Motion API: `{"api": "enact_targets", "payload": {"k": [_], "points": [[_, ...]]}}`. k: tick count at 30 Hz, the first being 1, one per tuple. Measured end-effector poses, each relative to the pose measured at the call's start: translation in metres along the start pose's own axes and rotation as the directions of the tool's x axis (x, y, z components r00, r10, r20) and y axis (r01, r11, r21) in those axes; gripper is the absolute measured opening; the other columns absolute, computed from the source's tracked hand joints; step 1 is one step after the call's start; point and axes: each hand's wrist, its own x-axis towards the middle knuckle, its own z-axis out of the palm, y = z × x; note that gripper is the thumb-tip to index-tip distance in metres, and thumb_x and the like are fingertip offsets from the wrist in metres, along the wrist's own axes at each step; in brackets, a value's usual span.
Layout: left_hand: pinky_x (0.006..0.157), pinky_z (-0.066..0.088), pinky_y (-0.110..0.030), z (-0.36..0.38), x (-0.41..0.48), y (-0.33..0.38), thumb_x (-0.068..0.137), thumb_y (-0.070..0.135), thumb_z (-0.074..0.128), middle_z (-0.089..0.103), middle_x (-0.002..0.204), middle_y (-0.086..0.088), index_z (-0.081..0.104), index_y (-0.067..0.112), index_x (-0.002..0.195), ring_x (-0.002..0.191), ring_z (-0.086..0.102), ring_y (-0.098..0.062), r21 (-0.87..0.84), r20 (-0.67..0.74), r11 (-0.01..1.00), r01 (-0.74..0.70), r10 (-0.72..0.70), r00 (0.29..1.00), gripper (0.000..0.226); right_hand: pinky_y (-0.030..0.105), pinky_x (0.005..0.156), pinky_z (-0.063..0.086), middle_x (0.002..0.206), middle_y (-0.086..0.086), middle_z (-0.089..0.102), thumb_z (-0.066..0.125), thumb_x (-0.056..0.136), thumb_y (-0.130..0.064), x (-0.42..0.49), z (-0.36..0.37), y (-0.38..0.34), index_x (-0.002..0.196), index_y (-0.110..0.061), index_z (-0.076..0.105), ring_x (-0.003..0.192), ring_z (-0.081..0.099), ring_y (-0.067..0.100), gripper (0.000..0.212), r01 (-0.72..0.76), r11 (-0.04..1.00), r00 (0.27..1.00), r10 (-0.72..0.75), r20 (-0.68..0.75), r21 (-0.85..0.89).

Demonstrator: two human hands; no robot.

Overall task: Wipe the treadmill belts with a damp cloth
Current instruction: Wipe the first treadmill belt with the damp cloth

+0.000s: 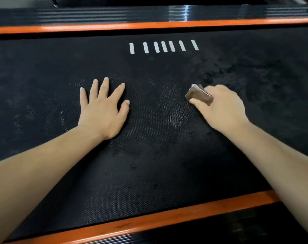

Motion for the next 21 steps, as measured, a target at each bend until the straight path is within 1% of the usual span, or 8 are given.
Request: {"api": "enact_targets", "payload": {"k": [2,6,8,11,12,15,18,21], "points": [[0.126,-0.004,-0.059,-0.001,0.000,0.000,0.105,0.060,0.024,0.011,0.173,-0.009,0.022,0.040,0.162,0.159,-0.001,-0.031,-0.010,-0.005,1.000,-0.001,0.001,1.000,0.061,0.036,0.066,0.042,0.081,-0.002,0.049,0.060,0.089,-0.058,-0.016,0.003,-0.006,0.079,-0.021,0.053,0.078,0.059,0.030,0.039,0.058,0.998,0.998,-0.057,-0.033,0.007],[0.126,-0.005,-0.059,-0.004,-0.001,0.000,0.101,0.068,0.024,0.013,0.173,-0.007,0.027,0.041,0.160,0.160,0.001,-0.028,-0.040,0.007,0.999,0.003,-0.002,1.000,0.065,0.030,0.063,0.034,0.074,-0.009,0.040,0.057,0.086,-0.058,-0.063,-0.003,-0.024,0.072,-0.029,0.044,0.066,0.053,0.024,0.035,0.379,0.909,0.913,-0.398,0.090,0.172],[0.126,-0.005,-0.058,-0.007,-0.001,0.001,0.097,0.070,0.022,0.013,0.173,-0.008,0.029,0.041,0.160,0.160,0.001,-0.028,-0.053,0.032,0.999,0.005,-0.003,0.999,0.070,0.030,0.065,0.035,0.077,-0.009,0.040,0.058,0.087,-0.060,-0.040,-0.006,-0.004,0.074,-0.030,0.047,0.073,0.058,0.027,0.035,0.360,0.929,0.930,-0.364,0.043,0.083],[0.125,-0.006,-0.060,-0.013,-0.002,0.003,0.102,0.066,0.028,0.013,0.172,-0.008,0.031,0.039,0.160,0.160,0.001,-0.028,-0.073,0.060,0.997,0.033,-0.028,0.998,0.064,0.035,0.068,0.041,0.083,-0.001,0.049,0.061,0.089,-0.059,-0.001,-0.011,0.029,0.082,-0.020,0.059,0.086,0.061,0.033,0.040,0.037,0.998,0.999,-0.038,-0.007,-0.046],[0.125,-0.006,-0.060,-0.014,-0.005,0.006,0.104,0.062,0.030,0.015,0.172,-0.008,0.033,0.037,0.159,0.160,0.002,-0.029,-0.085,0.058,0.996,0.037,-0.032,0.998,0.061,0.037,0.069,0.042,0.085,0.002,0.051,0.060,0.089,-0.060,-0.001,-0.009,0.030,0.083,-0.019,0.058,0.087,0.061,0.034,0.041,0.001,0.999,1.000,-0.002,-0.019,-0.047],[0.125,-0.004,-0.061,-0.016,-0.015,0.029,0.100,0.058,0.029,0.020,0.171,-0.008,0.040,0.031,0.156,0.159,0.007,-0.030,-0.119,0.017,0.992,-0.040,0.042,0.999,0.063,0.035,0.063,0.045,0.078,0.003,0.053,0.066,0.086,-0.055,-0.040,-0.009,0.002,0.076,-0.021,0.057,0.074,0.060,0.032,0.036,0.232,0.970,0.973,-0.231,-0.017,0.079],[0.126,-0.004,-0.057,-0.013,-0.024,0.062,0.098,0.056,0.030,0.018,0.172,-0.006,0.037,0.032,0.158,0.160,0.006,-0.028,-0.133,0.023,0.985,-0.111,0.115,0.993,0.065,0.031,0.061,0.037,0.073,-0.008,0.041,0.058,0.085,-0.060,-0.065,-0.013,-0.005,0.071,-0.030,0.044,0.065,0.055,0.025,0.036,0.388,0.899,0.898,-0.418,0.134,0.202],[0.127,-0.008,-0.053,-0.005,-0.031,0.083,0.105,0.054,0.029,0.008,0.174,-0.003,0.027,0.036,0.162,0.160,-0.003,-0.026,-0.114,0.079,0.988,-0.103,0.112,0.991,0.059,0.036,0.065,0.046,0.079,-0.005,0.044,0.057,0.087,-0.063,-0.021,-0.009,0.024,0.079,-0.023,0.060,0.076,0.060,0.032,0.041,0.291,0.954,0.956,-0.293,0.027,0.066]]}}
